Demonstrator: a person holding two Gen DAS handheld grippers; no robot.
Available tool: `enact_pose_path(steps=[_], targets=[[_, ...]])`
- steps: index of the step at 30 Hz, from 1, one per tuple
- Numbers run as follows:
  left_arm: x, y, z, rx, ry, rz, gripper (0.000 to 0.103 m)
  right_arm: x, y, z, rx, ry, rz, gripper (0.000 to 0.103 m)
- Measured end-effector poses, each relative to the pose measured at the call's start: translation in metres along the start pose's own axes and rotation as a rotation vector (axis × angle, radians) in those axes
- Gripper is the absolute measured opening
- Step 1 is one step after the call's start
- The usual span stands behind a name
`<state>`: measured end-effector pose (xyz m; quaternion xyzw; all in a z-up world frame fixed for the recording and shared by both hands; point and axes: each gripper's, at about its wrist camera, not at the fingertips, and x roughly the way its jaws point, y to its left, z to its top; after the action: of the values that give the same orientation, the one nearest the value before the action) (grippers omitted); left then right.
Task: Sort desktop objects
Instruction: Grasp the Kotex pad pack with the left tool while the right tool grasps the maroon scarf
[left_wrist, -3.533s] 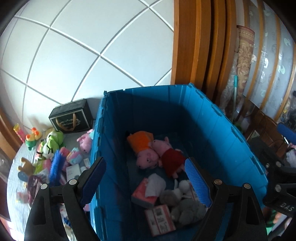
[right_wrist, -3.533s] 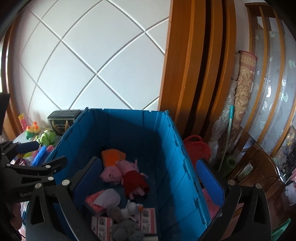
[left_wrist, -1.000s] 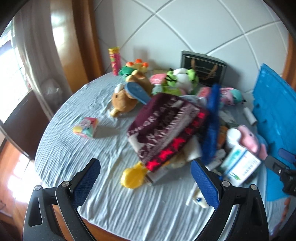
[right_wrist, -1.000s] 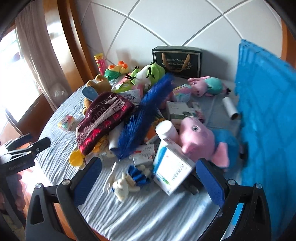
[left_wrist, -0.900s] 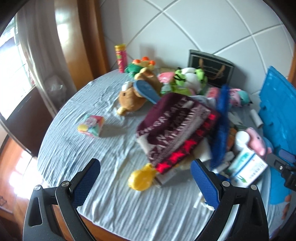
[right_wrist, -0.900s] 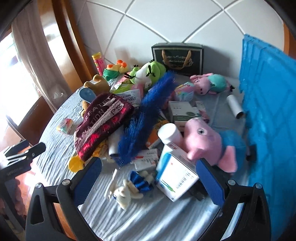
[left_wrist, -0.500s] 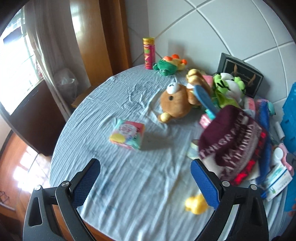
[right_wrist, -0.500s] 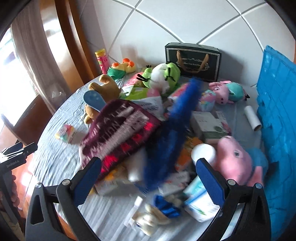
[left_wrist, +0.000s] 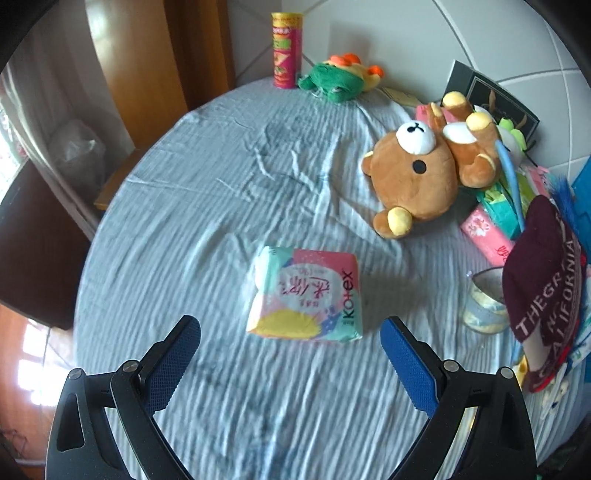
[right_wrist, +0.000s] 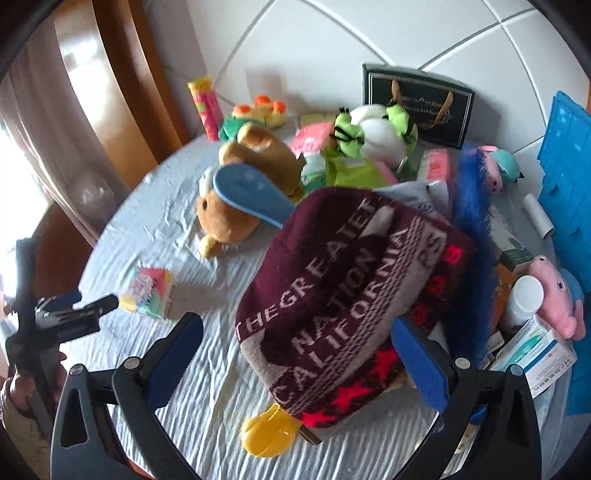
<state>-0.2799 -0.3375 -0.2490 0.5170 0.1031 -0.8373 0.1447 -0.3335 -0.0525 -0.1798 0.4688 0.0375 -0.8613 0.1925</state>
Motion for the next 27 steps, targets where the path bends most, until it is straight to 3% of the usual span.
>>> enact_pose_path(steps=[11,14,15,16,22,27], targets=[[0.068,-0.013,0.001,0.0,0.117,0.034,0.099,0.024,-0.032,-0.007,0.088,0.043,-0.075,0.103],[0.072,-0.015,0.003,0.021,0.114,0.016,0.093,0.023,-0.035,-0.011,0.11,0.048,-0.088,0.103],[0.073,-0.016,0.004,0.029,0.116,0.009,0.085,0.023,-0.035,-0.012,0.115,0.048,-0.09,0.103],[0.074,-0.016,0.005,0.036,0.117,0.001,0.083,0.022,-0.032,-0.013,0.119,0.044,-0.091,0.103],[0.068,-0.028,0.008,0.097,0.103,-0.037,0.08,0.034,-0.005,-0.004,0.144,0.005,-0.101,0.103],[0.061,-0.039,0.009,0.148,0.09,-0.067,0.079,0.059,0.004,0.012,0.135,-0.029,-0.185,0.103]])
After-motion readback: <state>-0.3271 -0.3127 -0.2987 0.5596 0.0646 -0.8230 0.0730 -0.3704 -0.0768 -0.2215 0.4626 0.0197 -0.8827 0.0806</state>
